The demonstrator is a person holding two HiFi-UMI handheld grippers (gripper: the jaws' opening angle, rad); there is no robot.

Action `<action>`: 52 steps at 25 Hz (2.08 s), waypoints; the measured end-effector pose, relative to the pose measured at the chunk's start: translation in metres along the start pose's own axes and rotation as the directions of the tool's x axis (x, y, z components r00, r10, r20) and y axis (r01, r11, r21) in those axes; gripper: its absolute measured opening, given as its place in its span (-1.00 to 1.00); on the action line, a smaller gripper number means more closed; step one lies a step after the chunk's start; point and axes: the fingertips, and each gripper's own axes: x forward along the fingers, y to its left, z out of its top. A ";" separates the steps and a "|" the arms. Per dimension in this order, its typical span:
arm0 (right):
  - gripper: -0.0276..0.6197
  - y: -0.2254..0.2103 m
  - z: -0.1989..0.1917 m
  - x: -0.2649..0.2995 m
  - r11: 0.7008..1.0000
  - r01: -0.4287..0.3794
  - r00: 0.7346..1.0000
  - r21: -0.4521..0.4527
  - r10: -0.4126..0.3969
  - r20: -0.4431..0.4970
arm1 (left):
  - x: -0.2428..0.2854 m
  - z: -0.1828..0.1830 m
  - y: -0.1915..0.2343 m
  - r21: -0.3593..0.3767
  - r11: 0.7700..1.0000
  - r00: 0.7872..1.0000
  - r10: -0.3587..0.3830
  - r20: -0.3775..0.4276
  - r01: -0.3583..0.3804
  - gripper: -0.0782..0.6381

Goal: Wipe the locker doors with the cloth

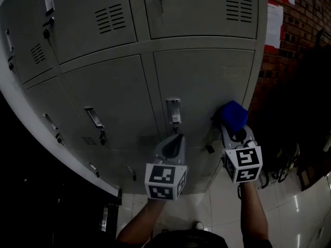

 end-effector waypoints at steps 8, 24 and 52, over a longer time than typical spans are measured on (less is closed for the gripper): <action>-0.70 -0.022 -0.004 -0.005 0.999 0.037 0.999 -0.014 -0.038 -0.026 | 0.002 0.004 -0.004 0.000 1.000 1.000 -0.007 0.005 0.007 -0.77; -0.70 0.156 0.134 0.032 0.932 -0.355 0.926 -0.071 0.361 0.111 | -0.033 0.075 0.058 0.043 0.995 0.992 0.090 0.085 -0.094 -0.77; -0.70 -0.019 0.097 -0.002 0.999 -0.017 0.999 -0.031 0.018 0.040 | 0.021 0.101 -0.013 0.071 0.995 0.991 -0.081 0.109 0.074 -0.77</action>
